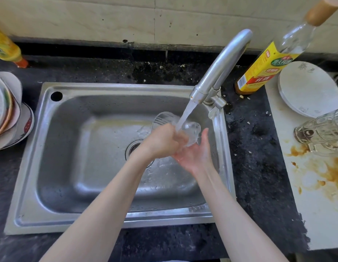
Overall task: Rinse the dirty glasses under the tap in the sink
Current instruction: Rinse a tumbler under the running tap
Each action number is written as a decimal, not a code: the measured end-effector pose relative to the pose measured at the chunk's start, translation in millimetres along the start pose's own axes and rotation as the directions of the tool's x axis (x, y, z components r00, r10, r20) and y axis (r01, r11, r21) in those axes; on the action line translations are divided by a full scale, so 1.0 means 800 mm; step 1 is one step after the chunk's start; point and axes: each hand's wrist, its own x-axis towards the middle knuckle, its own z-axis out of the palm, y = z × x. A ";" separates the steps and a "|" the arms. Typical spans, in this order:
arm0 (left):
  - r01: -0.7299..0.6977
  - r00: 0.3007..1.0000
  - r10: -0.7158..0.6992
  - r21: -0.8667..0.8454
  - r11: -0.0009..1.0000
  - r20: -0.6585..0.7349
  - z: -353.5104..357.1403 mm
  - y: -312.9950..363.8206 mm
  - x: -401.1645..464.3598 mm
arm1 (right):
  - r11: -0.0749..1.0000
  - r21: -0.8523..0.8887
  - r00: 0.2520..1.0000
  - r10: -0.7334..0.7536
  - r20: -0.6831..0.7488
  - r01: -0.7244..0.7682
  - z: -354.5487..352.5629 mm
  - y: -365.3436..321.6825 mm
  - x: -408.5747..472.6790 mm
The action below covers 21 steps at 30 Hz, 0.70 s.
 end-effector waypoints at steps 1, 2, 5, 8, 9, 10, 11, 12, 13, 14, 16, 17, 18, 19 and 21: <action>-0.042 0.999 0.040 0.092 0.995 0.026 0.000 0.003 -0.002 | 1.000 -0.002 1.000 0.025 0.001 -0.025 0.003 -0.002 0.001; -0.064 0.997 0.059 0.102 0.993 0.050 0.000 0.001 -0.002 | 1.000 -0.017 1.000 0.025 -0.004 -0.025 0.003 -0.002 0.003; 0.017 0.974 0.065 -0.355 0.935 0.217 -0.005 -0.004 -0.008 | 0.997 -0.033 0.996 -0.068 0.057 0.070 -0.006 -0.001 0.003; 0.269 0.931 0.077 -0.814 0.514 0.356 -0.002 0.002 -0.010 | 0.990 -0.008 0.980 -0.135 0.143 0.138 -0.012 0.006 -0.007; 0.320 0.935 0.035 -0.881 0.349 0.353 0.000 0.007 -0.008 | 0.989 0.001 0.975 -0.143 0.172 0.145 -0.011 0.009 -0.009; 0.330 0.943 -0.037 -0.921 0.209 0.330 0.001 0.009 -0.004 | 0.989 0.003 0.969 -0.148 0.197 0.150 -0.011 0.011 -0.008; 0.318 0.947 -0.101 -0.940 0.125 0.306 0.004 0.014 -0.004 | 0.989 0.000 0.966 -0.145 0.216 0.148 -0.010 0.011 -0.008; 0.289 0.952 -0.134 -0.951 0.110 0.274 0.007 0.015 -0.004 | 0.989 -0.022 0.964 -0.136 0.228 0.144 -0.012 0.009 -0.006; 0.249 0.963 -0.153 -0.951 0.182 0.223 0.010 0.015 -0.004 | 0.989 -0.066 0.967 -0.115 0.227 0.133 -0.011 0.005 -0.006; 0.208 0.971 -0.189 -0.916 0.342 0.150 0.013 0.013 -0.005 | 0.983 -0.137 0.975 -0.090 0.204 0.119 -0.010 -0.002 -0.005; 0.158 0.970 -0.243 -0.738 0.656 -0.009 0.016 0.009 -0.008 | 0.946 -0.318 0.990 -0.024 0.140 0.068 -0.009 -0.012 -0.003; 0.143 0.966 -0.250 -0.661 0.737 -0.069 0.016 0.007 -0.010 | 0.925 -0.377 0.995 -0.009 0.096 0.045 -0.009 -0.013 -0.002; 0.140 0.962 -0.256 -0.623 0.770 -0.100 0.016 0.006 -0.011 | 0.919 -0.393 0.997 -0.009 0.072 0.037 -0.008 -0.012 -0.001; 0.151 0.958 -0.266 -0.603 0.784 -0.105 0.014 0.006 -0.011 | 0.921 -0.385 0.997 -0.026 0.072 0.052 -0.007 -0.008 -0.001; 0.193 0.962 -0.274 -0.674 0.713 -0.015 0.008 0.011 -0.010 | 0.946 -0.299 0.987 -0.091 0.129 0.126 -0.009 -0.001 0.000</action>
